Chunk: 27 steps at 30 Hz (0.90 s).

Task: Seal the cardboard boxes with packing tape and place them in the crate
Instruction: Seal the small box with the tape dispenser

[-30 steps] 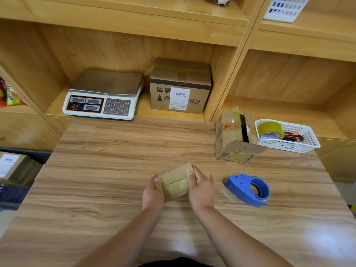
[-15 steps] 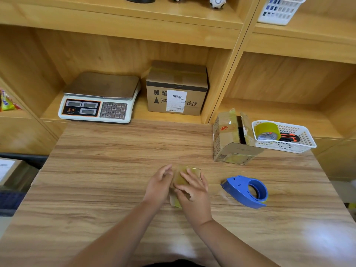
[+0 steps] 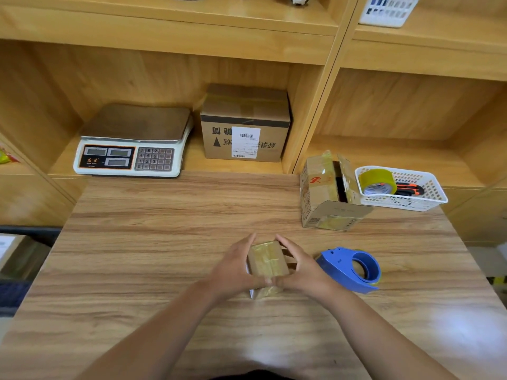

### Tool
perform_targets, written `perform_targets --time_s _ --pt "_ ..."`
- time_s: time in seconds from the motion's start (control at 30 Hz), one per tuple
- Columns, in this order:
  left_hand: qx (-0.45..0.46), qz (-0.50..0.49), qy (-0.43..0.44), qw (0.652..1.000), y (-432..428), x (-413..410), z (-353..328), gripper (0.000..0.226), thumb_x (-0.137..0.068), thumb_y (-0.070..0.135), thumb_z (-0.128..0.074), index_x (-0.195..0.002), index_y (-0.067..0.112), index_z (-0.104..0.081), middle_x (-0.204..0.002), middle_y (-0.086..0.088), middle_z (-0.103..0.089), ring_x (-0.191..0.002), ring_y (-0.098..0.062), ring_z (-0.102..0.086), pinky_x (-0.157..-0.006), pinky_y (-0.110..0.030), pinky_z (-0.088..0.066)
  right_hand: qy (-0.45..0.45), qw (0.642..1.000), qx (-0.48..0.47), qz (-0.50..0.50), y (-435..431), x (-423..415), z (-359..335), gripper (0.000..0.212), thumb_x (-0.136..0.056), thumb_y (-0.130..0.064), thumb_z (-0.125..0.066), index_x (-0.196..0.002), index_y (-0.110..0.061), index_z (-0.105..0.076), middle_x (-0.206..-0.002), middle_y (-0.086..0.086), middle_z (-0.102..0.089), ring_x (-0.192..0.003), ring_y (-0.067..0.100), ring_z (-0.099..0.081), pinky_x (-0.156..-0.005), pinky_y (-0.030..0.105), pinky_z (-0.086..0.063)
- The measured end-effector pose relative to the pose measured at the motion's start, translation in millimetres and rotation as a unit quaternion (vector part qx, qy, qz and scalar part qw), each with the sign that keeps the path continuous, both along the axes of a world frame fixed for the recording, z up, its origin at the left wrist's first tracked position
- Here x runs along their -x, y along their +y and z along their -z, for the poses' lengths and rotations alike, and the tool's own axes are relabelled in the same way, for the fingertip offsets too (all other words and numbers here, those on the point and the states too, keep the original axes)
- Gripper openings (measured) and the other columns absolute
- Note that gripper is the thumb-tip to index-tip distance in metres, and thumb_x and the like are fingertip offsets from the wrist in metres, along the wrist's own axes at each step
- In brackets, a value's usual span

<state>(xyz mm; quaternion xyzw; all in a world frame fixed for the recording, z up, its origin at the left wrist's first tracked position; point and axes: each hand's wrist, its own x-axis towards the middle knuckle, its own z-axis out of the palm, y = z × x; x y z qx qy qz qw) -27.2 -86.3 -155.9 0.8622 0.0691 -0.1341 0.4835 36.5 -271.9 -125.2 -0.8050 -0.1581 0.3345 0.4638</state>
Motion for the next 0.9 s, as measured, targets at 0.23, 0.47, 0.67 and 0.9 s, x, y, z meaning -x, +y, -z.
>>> perform_targets --time_s 0.23,0.47,0.67,0.9 --pt "0.067 -0.031 0.017 0.997 -6 -1 7 0.103 -0.045 0.053 -0.081 -0.132 0.044 -0.027 -0.124 0.021 -0.036 -0.120 -0.006 -0.040 -0.093 -0.025 -0.038 -0.001 1.000 0.005 -0.002 6 -5 0 0.078 -0.067 -0.011 -0.082 -0.131 -0.035 -0.043 -0.126 -0.012 -0.035 -0.109 -0.009 -0.039 -0.073 -0.001 -0.039" --pt "0.202 -0.059 0.034 0.977 -3 -11 8 0.074 -0.051 0.028 -0.086 -0.113 0.037 -0.047 -0.117 -0.004 -0.051 -0.104 -0.015 -0.055 -0.076 -0.028 -0.054 -0.011 0.999 -0.022 0.046 12 -7 6 0.055 -0.064 -0.009 -0.083 -0.103 -0.035 -0.053 -0.111 -0.008 -0.042 -0.099 0.003 -0.046 -0.068 0.007 -0.043" --pt "0.265 -0.075 0.030 0.961 -1 -13 8 0.056 -0.065 0.007 -0.082 -0.110 0.024 -0.053 -0.101 -0.004 -0.060 -0.085 -0.004 -0.061 -0.068 -0.021 -0.051 -0.036 0.992 -0.041 0.110 21 -6 11 0.044 -0.062 -0.005 -0.083 -0.090 -0.028 -0.057 -0.104 -0.003 -0.047 -0.090 0.007 -0.047 -0.065 0.003 -0.039" --pt "0.263 -0.076 0.022 0.961 1 -16 7 0.046 -0.071 -0.002 -0.077 -0.107 0.019 -0.056 -0.096 -0.005 -0.062 -0.085 -0.008 -0.061 -0.071 -0.024 -0.052 -0.058 0.984 -0.055 0.159 27 0 11 0.037 -0.060 -0.002 -0.083 -0.085 -0.013 -0.058 -0.094 -0.001 -0.048 -0.075 0.007 -0.044 -0.061 0.009 -0.038"
